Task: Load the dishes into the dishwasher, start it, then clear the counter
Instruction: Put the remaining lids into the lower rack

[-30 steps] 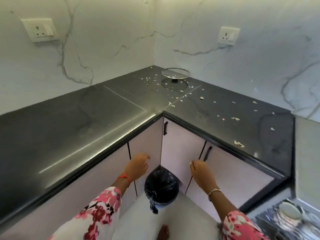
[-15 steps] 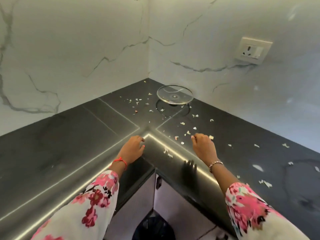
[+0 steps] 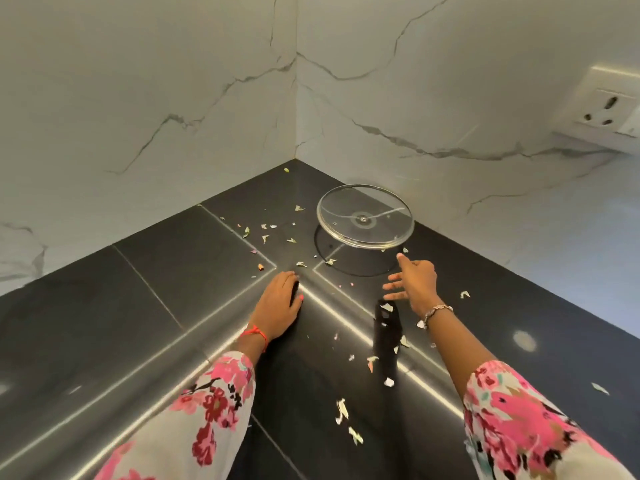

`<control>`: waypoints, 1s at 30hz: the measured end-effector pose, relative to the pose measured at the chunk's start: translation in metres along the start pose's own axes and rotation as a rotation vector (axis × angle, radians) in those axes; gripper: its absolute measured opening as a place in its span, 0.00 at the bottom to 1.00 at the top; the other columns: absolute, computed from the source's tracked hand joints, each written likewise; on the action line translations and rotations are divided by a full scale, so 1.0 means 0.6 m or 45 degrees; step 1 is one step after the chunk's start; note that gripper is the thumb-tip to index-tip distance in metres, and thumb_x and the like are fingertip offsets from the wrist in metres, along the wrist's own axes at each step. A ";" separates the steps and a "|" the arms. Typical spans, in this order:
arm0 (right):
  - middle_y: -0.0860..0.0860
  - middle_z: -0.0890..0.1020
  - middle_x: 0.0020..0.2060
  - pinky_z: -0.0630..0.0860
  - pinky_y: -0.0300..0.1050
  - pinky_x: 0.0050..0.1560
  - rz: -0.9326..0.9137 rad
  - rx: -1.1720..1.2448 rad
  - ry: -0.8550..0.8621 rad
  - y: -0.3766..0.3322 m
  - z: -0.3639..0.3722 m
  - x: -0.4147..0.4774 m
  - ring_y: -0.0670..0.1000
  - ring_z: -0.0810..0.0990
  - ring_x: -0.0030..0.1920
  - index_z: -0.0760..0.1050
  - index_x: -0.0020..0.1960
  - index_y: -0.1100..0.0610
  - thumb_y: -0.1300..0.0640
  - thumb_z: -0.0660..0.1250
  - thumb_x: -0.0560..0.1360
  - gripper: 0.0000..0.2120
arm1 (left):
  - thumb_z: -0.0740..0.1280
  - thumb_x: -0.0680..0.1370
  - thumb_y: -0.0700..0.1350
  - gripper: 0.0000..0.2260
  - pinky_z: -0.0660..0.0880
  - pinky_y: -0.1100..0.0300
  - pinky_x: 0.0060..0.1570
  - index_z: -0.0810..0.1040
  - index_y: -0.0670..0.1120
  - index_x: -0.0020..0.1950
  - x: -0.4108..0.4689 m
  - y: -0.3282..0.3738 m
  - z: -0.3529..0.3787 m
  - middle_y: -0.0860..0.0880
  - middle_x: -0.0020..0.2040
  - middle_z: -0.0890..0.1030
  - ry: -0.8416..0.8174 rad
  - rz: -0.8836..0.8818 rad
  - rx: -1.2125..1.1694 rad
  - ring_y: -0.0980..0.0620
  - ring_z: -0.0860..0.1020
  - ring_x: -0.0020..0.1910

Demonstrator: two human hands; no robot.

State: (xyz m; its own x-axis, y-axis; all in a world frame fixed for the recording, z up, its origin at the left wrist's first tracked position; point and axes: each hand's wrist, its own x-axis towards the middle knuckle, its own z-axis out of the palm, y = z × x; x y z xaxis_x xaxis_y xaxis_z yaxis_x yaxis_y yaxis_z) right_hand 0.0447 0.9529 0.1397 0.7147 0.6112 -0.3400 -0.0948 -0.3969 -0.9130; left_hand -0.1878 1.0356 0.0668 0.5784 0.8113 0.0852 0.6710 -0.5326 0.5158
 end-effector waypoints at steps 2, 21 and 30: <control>0.61 0.76 0.37 0.77 0.48 0.20 0.047 0.021 -0.007 -0.011 0.015 0.035 0.58 0.79 0.31 0.68 0.51 0.66 0.53 0.60 0.79 0.14 | 0.47 0.74 0.58 0.30 0.56 0.57 0.72 0.66 0.42 0.69 0.008 -0.014 0.018 0.46 0.70 0.68 0.047 0.015 0.093 0.48 0.63 0.72; 0.61 0.79 0.36 0.81 0.58 0.44 0.370 0.820 0.114 -0.025 0.088 0.140 0.55 0.80 0.22 0.70 0.40 0.66 0.73 0.61 0.74 0.06 | 0.43 0.74 0.59 0.31 0.42 0.63 0.72 0.52 0.51 0.76 0.016 -0.028 0.042 0.55 0.76 0.54 0.065 -0.006 0.204 0.58 0.48 0.75; 0.59 0.75 0.33 0.79 0.60 0.34 0.369 0.866 0.191 0.029 0.023 0.005 0.59 0.79 0.30 0.70 0.46 0.64 0.77 0.56 0.72 0.11 | 0.57 0.77 0.52 0.25 0.51 0.56 0.74 0.64 0.43 0.71 -0.007 -0.012 0.017 0.46 0.74 0.62 0.012 0.016 0.020 0.50 0.57 0.74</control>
State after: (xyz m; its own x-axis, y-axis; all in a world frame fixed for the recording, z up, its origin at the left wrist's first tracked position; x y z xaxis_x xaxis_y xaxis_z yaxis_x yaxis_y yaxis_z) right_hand 0.0354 0.9571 0.1196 0.6778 0.4277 -0.5980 -0.6658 0.0121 -0.7460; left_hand -0.1900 1.0336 0.0541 0.5825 0.8067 0.0992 0.6711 -0.5463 0.5012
